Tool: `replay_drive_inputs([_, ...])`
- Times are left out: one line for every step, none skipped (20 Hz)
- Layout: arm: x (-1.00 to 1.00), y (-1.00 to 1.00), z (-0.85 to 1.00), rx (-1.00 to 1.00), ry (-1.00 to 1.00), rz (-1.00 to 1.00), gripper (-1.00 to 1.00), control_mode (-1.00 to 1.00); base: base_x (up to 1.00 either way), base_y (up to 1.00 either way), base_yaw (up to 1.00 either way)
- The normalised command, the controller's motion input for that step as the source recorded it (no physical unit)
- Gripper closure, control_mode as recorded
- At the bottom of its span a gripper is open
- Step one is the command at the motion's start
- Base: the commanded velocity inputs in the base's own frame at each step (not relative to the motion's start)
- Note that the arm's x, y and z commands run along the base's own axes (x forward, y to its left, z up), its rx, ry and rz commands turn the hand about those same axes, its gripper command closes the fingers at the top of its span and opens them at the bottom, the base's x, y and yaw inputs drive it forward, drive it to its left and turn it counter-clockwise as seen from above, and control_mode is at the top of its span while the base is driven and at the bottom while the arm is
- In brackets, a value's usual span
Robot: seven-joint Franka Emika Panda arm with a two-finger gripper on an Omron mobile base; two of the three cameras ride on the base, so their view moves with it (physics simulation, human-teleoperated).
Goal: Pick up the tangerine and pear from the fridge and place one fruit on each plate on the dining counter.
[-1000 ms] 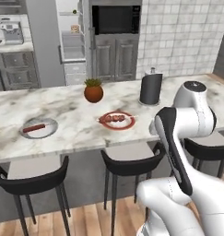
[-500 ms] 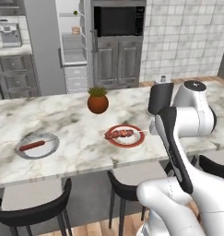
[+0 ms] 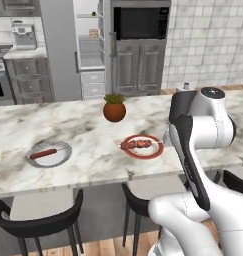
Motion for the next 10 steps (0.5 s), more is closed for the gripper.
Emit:
replay_drive_inputs([0.0,0.0,0.0,0.0,0.0,0.0,1.0,1.0,0.0,0.27,0.16])
replay_drive_inputs([0.0,0.0,0.0,0.0,0.0,0.0,1.0,1.0,0.0,0.27,0.14])
replay_drive_inputs([0.0,0.0,0.0,0.0,0.0,0.0,1.0,1.0,0.0,0.5,0.07])
replay_drive_inputs([0.0,0.0,0.0,0.0,0.0,0.0,1.0,1.0,0.0,0.69,0.01])
replay_drive_inputs([0.0,0.0,0.0,0.0,0.0,0.0,1.0,1.0,0.02,0.5,0.0])
replay_drive_inputs([0.0,0.0,0.0,0.0,0.0,0.0,1.0,1.0,0.14,0.32,0.0])
replay_drive_inputs([0.0,0.0,0.0,0.0,0.0,0.0,1.0,1.0,0.14,0.28,0.0])
replay_drive_inputs([0.0,0.0,0.0,0.0,0.0,0.0,1.0,1.0,0.26,0.39,0.0])
replay_drive_inputs([0.0,0.0,0.0,0.0,0.0,0.0,1.0,1.0,0.38,0.48,0.0])
replay_drive_inputs([0.0,0.0,0.0,0.0,0.0,0.0,1.0,1.0,0.43,0.39,0.0])
